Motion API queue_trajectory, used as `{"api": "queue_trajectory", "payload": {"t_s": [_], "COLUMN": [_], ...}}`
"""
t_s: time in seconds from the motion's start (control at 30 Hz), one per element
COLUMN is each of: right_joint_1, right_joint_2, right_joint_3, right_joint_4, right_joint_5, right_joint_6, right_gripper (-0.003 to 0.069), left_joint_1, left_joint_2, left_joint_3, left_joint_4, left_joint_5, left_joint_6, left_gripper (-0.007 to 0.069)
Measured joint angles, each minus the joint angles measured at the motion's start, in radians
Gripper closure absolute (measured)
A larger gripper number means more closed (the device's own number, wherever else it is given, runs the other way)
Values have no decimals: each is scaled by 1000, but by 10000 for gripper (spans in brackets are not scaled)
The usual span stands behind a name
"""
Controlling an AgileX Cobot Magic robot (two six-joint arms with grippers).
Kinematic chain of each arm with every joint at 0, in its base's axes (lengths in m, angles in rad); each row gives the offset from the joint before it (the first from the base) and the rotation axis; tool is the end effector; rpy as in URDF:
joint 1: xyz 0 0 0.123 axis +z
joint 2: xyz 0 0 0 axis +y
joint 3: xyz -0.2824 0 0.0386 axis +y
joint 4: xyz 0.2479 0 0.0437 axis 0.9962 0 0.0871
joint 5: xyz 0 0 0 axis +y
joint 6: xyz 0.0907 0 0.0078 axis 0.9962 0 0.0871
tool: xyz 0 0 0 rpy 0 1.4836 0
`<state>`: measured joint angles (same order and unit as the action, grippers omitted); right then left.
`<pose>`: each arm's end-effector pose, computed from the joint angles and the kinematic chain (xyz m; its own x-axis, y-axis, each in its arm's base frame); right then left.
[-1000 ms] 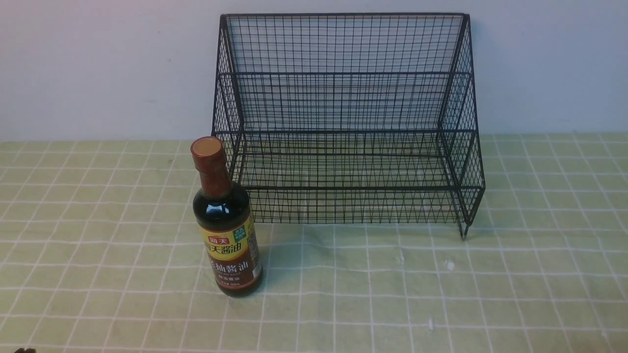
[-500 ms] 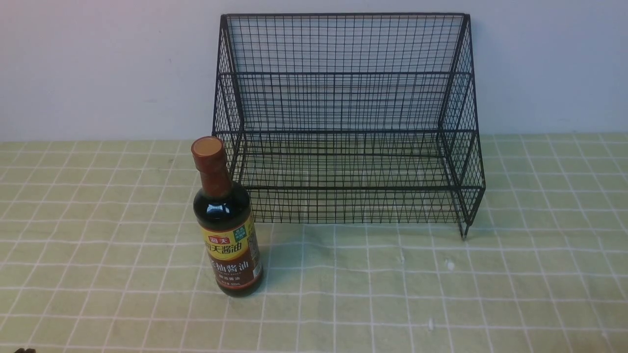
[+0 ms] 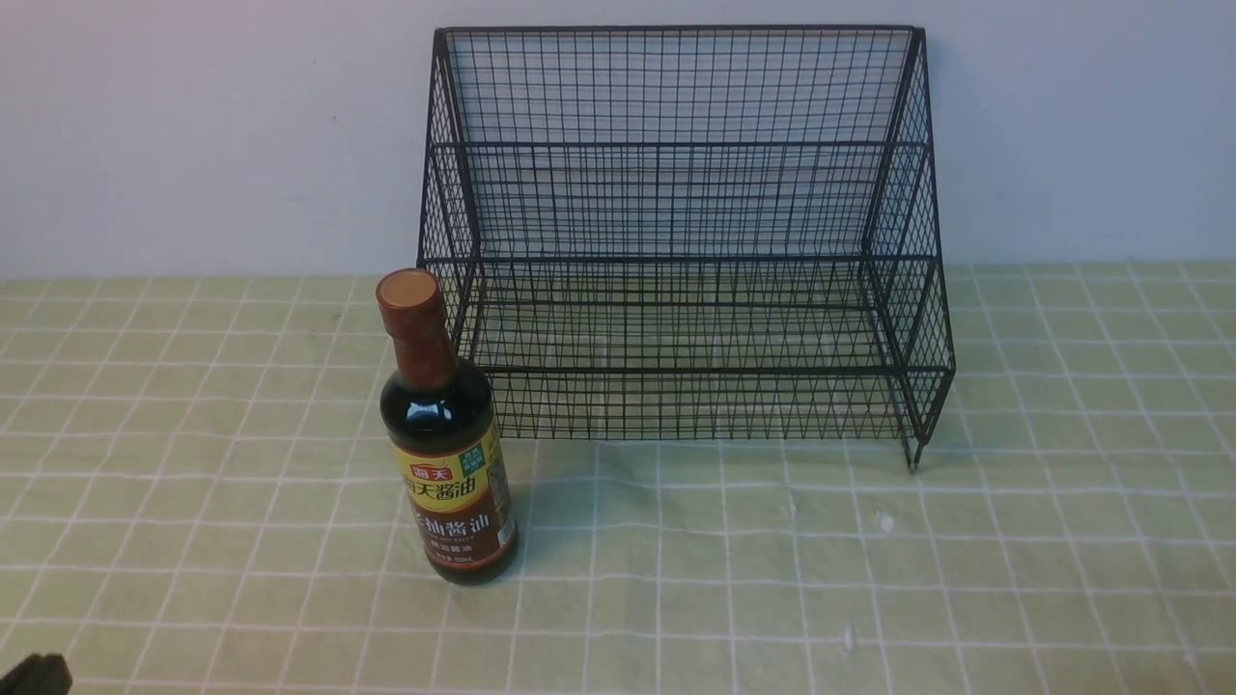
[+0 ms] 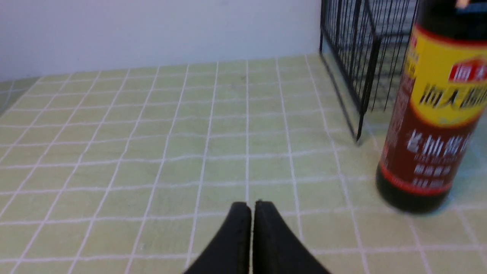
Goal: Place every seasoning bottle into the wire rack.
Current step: Use the left arm to grab the condiment bottle closest to it
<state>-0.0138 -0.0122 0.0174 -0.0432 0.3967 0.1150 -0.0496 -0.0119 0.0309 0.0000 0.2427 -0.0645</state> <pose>0.0518 -0.0022 0.1723 -0.3061 0.0793 -0.9487 0.0528 0.9964 0.0663 0.0554 -0.0028 0.1813 -0.1762 -0.0558 -0.9828 0.0383 0.9972 -0.0635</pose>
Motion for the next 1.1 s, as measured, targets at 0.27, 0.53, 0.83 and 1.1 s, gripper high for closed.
{"api": "queue_trajectory", "payload": {"t_s": [0.27,0.53,0.83,1.1], "right_joint_1": [0,0,0,0], "right_joint_2": [0,0,0,0], "right_joint_3": [0,0,0,0], "right_joint_4": [0,0,0,0], "right_joint_5": [0,0,0,0], "right_joint_6": [4,4,4,4], "right_gripper": [673,673,673,673], "left_joint_1": [0,0,0,0], "left_joint_2": [0,74,535,945], "left_joint_3": [0,-39,-301,-487], "left_joint_4": [-48,107,718,1019], "left_joint_5": [-404,-660,-704,-925], "left_joint_6": [-44,-178,-654,-913], "left_gripper": [631,631,628,499]}}
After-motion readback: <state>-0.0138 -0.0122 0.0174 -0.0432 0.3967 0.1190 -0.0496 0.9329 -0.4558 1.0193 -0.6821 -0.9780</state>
